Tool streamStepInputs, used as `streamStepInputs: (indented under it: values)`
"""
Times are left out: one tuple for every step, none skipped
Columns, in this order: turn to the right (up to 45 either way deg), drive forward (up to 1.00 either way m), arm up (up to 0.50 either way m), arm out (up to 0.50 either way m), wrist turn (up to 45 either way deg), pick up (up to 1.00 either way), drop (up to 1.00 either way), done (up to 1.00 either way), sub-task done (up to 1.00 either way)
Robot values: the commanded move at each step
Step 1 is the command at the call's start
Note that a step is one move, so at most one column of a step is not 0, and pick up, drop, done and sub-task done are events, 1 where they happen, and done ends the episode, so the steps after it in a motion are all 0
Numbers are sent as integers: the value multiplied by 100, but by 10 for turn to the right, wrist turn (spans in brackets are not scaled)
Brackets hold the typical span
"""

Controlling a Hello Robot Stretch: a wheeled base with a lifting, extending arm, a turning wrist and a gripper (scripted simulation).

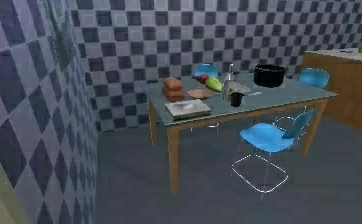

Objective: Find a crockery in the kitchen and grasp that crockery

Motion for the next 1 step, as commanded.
streamStepInputs:
  values:
    - [0,45,0,0,0,0,0,0,0]
